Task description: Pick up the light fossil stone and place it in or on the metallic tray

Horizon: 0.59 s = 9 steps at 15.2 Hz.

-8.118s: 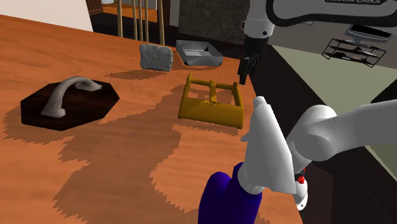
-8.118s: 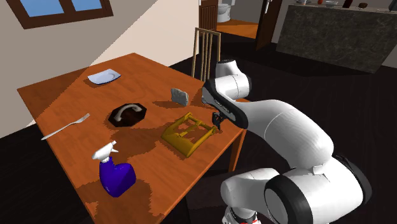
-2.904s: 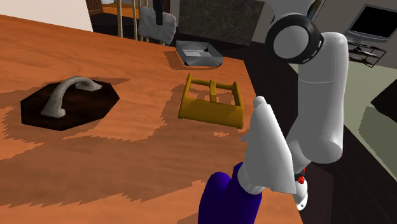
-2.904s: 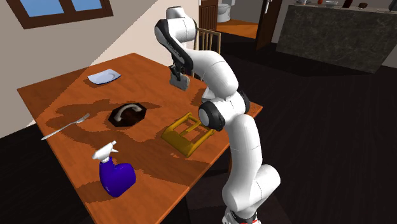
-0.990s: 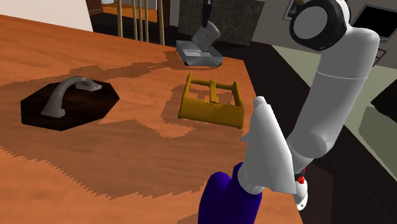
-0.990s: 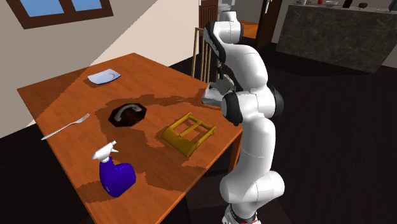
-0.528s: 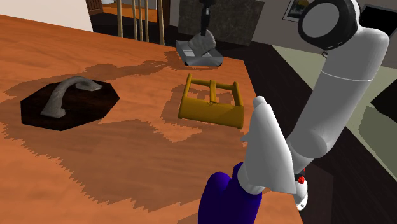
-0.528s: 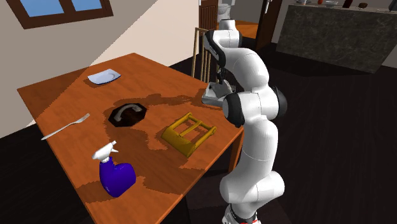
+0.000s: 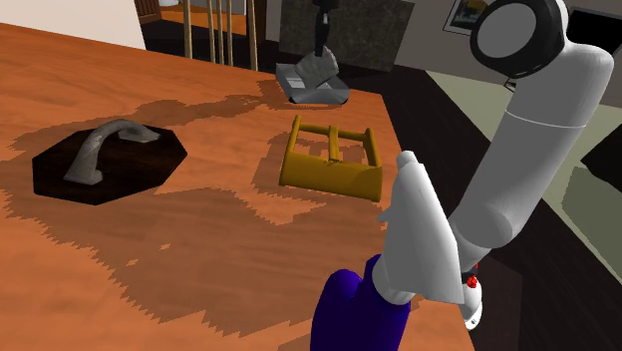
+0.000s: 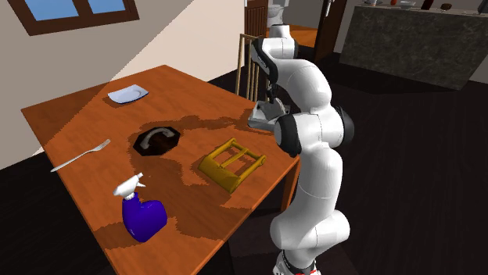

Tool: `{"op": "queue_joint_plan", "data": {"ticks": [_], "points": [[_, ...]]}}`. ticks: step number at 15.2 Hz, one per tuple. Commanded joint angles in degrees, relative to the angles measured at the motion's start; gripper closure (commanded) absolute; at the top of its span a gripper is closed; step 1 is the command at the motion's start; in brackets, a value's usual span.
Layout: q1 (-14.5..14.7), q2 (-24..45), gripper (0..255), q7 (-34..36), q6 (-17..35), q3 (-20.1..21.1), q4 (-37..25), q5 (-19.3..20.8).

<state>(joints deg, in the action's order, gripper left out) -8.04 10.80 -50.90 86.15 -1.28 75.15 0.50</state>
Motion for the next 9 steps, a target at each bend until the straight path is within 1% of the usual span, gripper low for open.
{"op": "queue_joint_plan", "data": {"ticks": [1,6,9], "points": [[-0.01,0.42,0,-0.08,-0.11,0.02,0.34,-0.07],[0.07,0.38,0,0.06,-0.08,0.07,0.42,-0.05],[0.04,3.82,0,-0.01,-7.59,0.07,-10.53,-0.12]]}}
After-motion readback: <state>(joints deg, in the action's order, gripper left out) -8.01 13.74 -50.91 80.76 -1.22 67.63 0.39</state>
